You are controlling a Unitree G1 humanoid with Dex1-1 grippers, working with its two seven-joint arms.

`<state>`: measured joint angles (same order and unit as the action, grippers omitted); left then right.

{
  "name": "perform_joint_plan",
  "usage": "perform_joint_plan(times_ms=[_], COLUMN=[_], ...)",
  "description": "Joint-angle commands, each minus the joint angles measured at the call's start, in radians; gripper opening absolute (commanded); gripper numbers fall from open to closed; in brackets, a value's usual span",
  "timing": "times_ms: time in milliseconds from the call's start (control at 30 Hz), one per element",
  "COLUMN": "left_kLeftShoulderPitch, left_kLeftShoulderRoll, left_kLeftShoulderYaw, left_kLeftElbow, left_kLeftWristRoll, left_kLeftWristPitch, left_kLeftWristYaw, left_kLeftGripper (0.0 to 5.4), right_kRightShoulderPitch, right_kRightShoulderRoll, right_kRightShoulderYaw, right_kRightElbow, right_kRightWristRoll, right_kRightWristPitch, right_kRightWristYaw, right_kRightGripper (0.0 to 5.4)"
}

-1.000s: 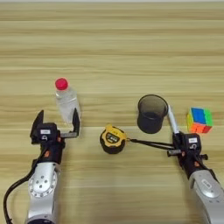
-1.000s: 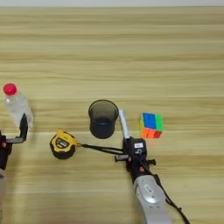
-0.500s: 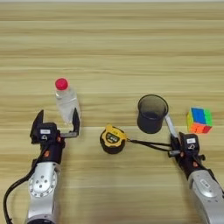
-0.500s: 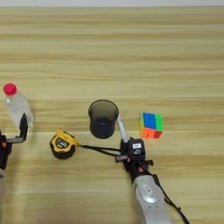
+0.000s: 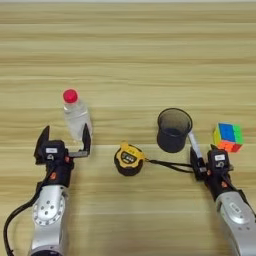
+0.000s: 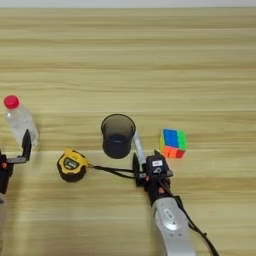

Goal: Move the objects on the table

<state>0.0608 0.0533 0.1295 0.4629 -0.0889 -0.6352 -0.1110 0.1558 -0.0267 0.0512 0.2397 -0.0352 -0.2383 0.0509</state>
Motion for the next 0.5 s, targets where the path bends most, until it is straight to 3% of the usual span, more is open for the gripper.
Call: perform_joint_plan(times_ms=[33, 500], left_kLeftShoulderPitch=[0.004, -0.004], left_kLeftShoulderRoll=[0.000, 0.001], left_kLeftShoulderYaw=[0.000, 0.001], left_kLeftElbow=[-0.006, 0.002], left_kLeftWristRoll=[-0.003, -0.004], left_kLeftWristPitch=[0.016, 0.020], left_kLeftWristYaw=[0.001, -0.002], left_kLeftGripper=[5.40, 5.40], right_kRightShoulderPitch=[0.005, 0.014], right_kRightShoulderRoll=[-0.007, -0.009], right_kRightShoulderYaw=[-0.011, -0.054], right_kRightElbow=[-0.024, -0.092], right_kRightWristRoll=[-0.006, 0.002], right_kRightWristPitch=[-0.012, -0.020], right_kRightWristYaw=[-0.011, -0.044], right_kRightGripper=[3.78, 5.16])
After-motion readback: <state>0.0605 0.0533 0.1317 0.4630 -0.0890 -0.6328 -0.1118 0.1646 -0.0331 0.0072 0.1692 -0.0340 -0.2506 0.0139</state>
